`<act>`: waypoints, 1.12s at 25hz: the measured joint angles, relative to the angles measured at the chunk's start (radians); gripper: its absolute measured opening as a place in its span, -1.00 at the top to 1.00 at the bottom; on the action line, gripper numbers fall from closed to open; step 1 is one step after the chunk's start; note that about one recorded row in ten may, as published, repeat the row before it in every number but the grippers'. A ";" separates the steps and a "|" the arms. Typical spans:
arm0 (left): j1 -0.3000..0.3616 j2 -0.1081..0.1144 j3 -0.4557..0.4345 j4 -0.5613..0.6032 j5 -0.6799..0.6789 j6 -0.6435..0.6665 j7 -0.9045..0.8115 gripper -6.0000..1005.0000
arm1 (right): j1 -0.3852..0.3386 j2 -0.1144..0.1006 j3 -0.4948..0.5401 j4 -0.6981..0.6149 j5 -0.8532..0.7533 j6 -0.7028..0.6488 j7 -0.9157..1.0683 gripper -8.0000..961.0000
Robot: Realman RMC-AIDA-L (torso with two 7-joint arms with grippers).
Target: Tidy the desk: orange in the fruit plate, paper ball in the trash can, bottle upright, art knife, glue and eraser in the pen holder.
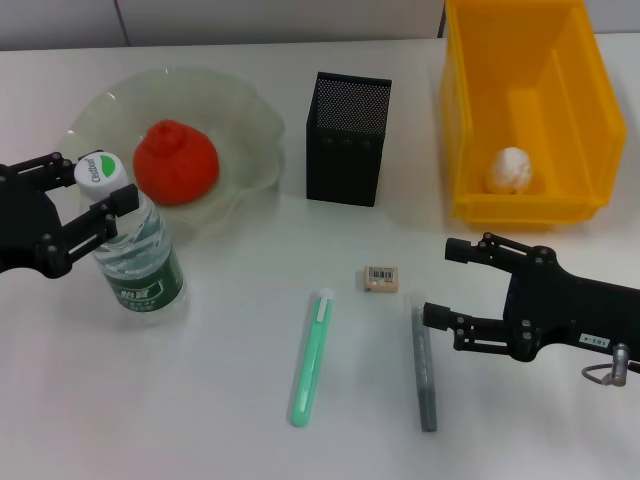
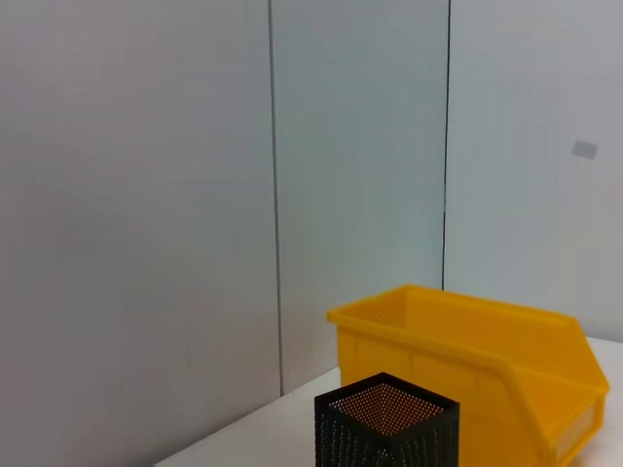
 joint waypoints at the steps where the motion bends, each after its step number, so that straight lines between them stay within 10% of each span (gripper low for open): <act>1: -0.003 0.000 -0.003 -0.007 0.000 0.000 0.003 0.11 | 0.001 0.000 0.000 0.000 0.000 0.000 0.000 -0.75; 28: -0.046 -0.001 -0.248 -0.075 -0.096 0.180 0.099 -0.52 | 0.010 -0.002 0.000 -0.028 0.004 0.000 0.034 -0.76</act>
